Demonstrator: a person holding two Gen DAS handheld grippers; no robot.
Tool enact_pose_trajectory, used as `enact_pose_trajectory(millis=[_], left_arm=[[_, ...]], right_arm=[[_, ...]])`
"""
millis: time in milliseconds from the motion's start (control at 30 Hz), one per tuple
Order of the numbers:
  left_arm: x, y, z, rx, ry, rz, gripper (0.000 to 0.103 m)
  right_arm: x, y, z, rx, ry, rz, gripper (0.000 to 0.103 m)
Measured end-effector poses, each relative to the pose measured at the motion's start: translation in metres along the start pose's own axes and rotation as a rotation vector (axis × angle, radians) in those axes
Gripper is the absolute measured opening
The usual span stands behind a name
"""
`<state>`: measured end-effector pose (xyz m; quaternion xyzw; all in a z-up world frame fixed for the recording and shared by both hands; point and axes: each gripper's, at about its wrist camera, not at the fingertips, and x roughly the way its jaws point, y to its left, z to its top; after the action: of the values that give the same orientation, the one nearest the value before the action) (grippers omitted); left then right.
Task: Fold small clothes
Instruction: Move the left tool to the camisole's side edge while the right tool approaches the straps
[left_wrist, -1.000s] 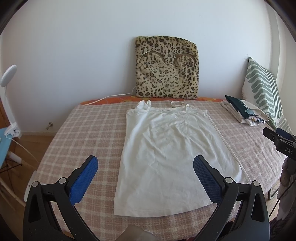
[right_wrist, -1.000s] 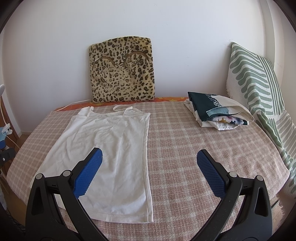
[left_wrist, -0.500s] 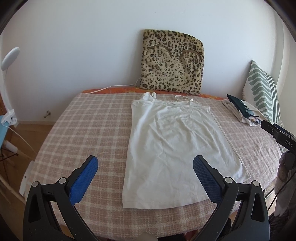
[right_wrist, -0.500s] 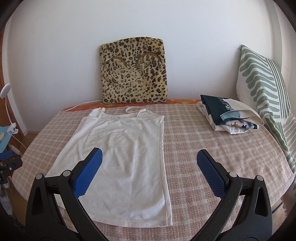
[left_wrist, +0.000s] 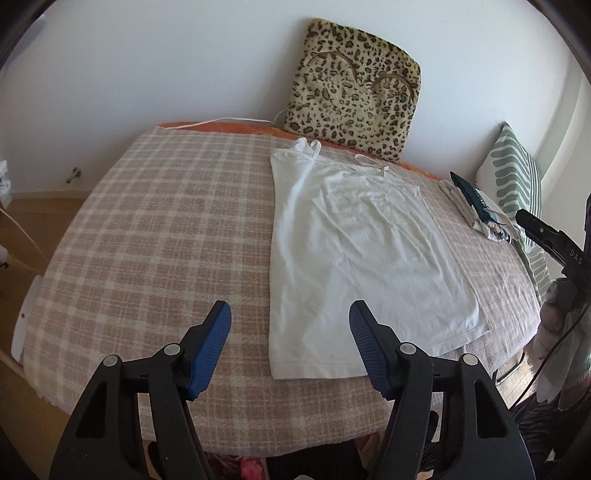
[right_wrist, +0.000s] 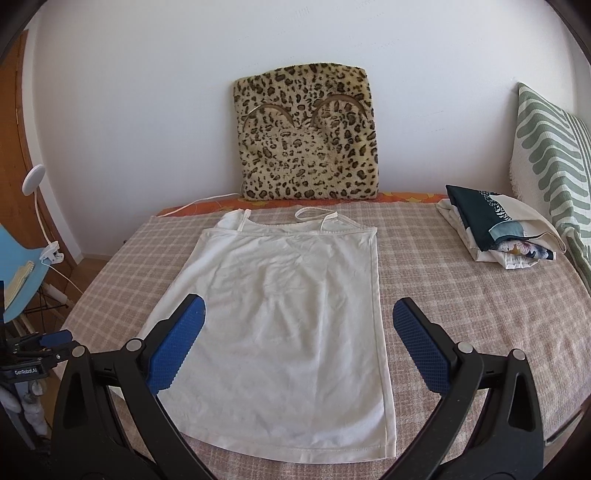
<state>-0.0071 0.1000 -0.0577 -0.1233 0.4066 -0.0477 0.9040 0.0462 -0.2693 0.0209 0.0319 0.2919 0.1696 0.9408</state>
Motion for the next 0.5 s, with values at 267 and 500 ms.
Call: enact_pose_trajectory(millis=[267, 500], left_arm=[[0.029, 0.017, -0.015, -0.071, 0.124, -0.061, 0.035], [0.033, 0.008, -0.015, -0.051, 0.120, -0.058, 0.035]], right_arm=[[0.036, 0.052, 0.032, -0.093, 0.066, 0.110, 0.090], [0.086, 0.109, 0.064, -0.183, 0.144, 0.201, 0.083]])
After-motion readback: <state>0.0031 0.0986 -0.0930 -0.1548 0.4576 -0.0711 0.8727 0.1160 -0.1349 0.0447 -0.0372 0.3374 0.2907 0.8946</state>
